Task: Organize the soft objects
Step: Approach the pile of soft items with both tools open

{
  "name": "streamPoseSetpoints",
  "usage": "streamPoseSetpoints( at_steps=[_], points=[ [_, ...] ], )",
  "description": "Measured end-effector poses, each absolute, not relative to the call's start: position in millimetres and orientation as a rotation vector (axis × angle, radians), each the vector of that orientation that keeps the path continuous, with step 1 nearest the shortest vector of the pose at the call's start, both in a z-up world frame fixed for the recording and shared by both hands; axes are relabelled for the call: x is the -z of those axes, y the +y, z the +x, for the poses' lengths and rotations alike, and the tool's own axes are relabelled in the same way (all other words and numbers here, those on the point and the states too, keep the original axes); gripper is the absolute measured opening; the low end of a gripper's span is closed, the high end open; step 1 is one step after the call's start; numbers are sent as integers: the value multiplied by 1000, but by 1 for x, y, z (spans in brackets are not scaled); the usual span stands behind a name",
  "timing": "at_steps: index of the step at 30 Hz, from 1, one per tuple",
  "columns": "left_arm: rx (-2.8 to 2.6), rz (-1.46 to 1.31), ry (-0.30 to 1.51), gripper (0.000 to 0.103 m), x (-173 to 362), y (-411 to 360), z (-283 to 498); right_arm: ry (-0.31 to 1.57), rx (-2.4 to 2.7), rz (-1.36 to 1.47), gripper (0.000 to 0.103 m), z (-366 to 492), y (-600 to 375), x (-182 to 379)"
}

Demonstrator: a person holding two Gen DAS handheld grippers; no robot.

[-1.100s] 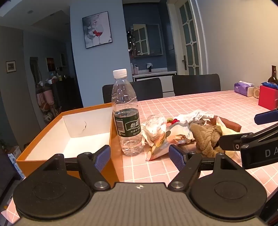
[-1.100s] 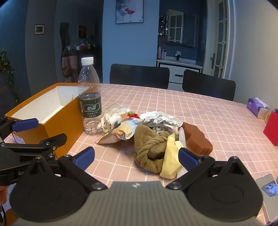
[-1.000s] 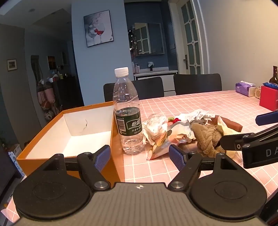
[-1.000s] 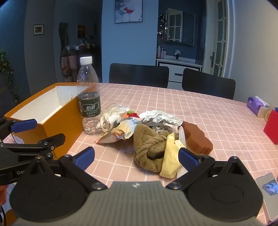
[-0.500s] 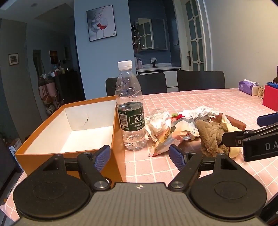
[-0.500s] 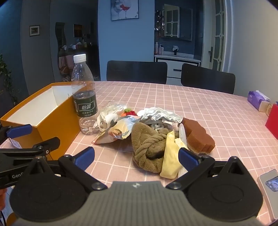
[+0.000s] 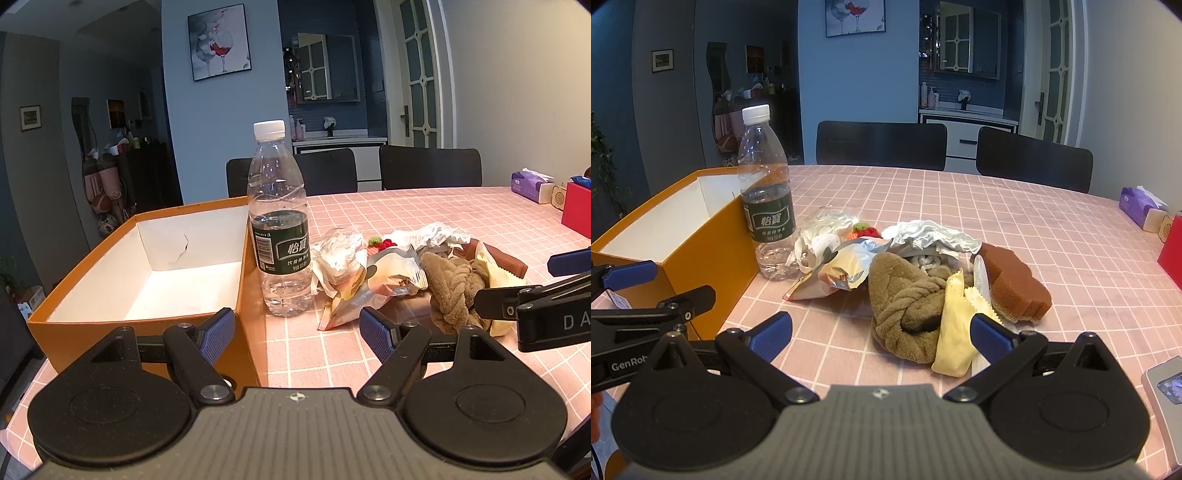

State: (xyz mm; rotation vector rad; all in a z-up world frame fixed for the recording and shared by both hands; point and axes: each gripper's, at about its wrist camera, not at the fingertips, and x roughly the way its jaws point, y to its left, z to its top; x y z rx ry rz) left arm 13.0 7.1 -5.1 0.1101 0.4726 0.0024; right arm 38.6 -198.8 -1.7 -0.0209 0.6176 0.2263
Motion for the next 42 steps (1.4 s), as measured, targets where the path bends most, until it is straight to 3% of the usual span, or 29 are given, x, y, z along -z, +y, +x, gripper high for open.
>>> streamPoseSetpoints(
  at_steps=[42],
  points=[
    [2, 99, 496, 90, 8, 6, 15, 648, -221, -34, 100, 43, -196, 8]
  ],
)
